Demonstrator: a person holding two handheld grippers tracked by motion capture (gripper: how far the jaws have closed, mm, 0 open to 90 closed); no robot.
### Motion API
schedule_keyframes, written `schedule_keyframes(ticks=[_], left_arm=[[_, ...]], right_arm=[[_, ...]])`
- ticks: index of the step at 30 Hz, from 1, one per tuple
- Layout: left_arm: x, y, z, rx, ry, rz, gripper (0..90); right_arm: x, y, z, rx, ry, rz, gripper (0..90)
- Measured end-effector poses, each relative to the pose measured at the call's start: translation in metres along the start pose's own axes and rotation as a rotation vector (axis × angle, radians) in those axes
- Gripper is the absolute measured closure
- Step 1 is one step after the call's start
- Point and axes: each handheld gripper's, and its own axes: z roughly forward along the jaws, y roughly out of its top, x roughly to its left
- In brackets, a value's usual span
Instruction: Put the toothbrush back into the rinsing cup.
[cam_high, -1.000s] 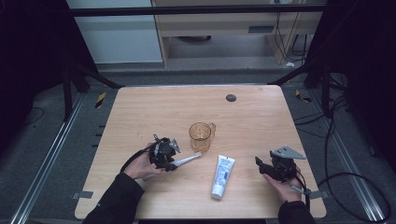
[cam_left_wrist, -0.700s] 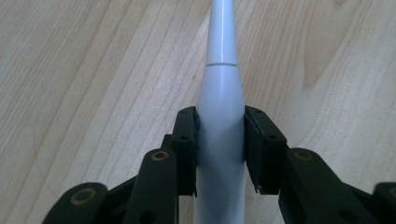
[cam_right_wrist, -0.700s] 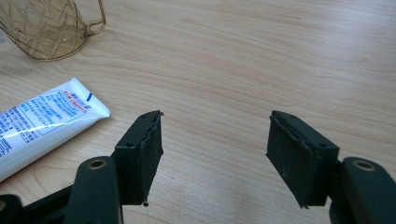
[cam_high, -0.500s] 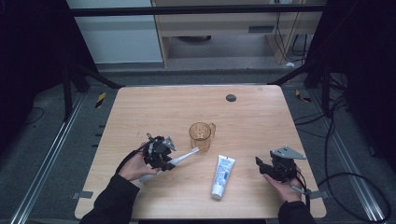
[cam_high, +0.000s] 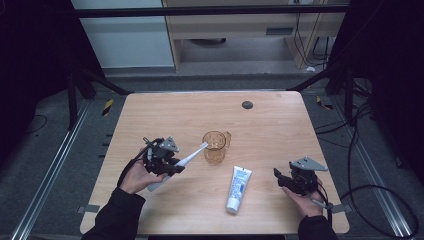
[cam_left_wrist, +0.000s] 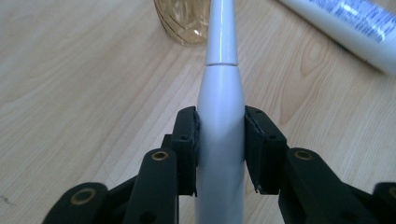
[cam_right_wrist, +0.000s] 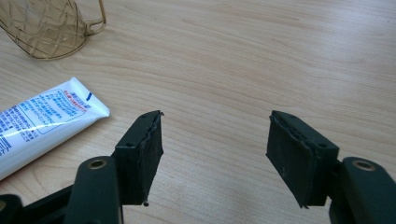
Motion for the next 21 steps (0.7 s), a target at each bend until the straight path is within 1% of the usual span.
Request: schedule_keyframes(ticks=[2,3,4,6,9,10,11,12,13,17,21], left_arm=[[0.0,0.0,-0.006,-0.027,0.014,-0.01,66.8],[0.001,0.0,-0.009,-0.05,0.019,-0.025,66.8],[0.001,0.0,-0.009,-0.05,0.019,-0.025,66.8],[0.001,0.0,-0.013,-0.076,0.034,-0.038,66.8],[0.001,0.0,-0.018,-0.126,0.051,-0.059,66.8],[0.001,0.0,-0.023,-0.161,0.057,-0.074,66.8],[0.001,0.0,-0.025,-0.181,0.067,-0.081,66.8],[0.0,0.0,-0.026,-0.197,0.077,-0.088,66.8],[0.0,0.0,-0.026,-0.197,0.077,-0.088,66.8],[-0.001,0.001,-0.035,-0.28,0.126,-0.127,66.8],[-0.002,0.001,-0.037,-0.335,0.162,-0.172,66.8]], right_arm=[[0.0,0.0,0.0,0.0,-0.001,-0.001,35.8],[0.0,0.0,0.0,0.001,0.0,-0.001,35.8],[0.0,0.0,0.0,0.001,0.0,-0.001,35.8],[0.001,0.0,0.0,0.0,-0.001,-0.002,35.8],[0.001,0.0,0.0,0.0,-0.002,-0.004,35.8],[0.001,0.0,0.0,0.0,-0.003,-0.003,35.8],[0.0,0.0,0.0,-0.001,-0.003,-0.003,35.7],[0.0,0.0,0.0,-0.001,-0.003,-0.002,35.7],[0.0,0.0,0.0,-0.001,-0.004,-0.002,35.7],[0.0,0.0,0.0,-0.002,-0.005,-0.001,35.7],[0.0,0.0,0.001,0.0,-0.006,0.001,35.7]])
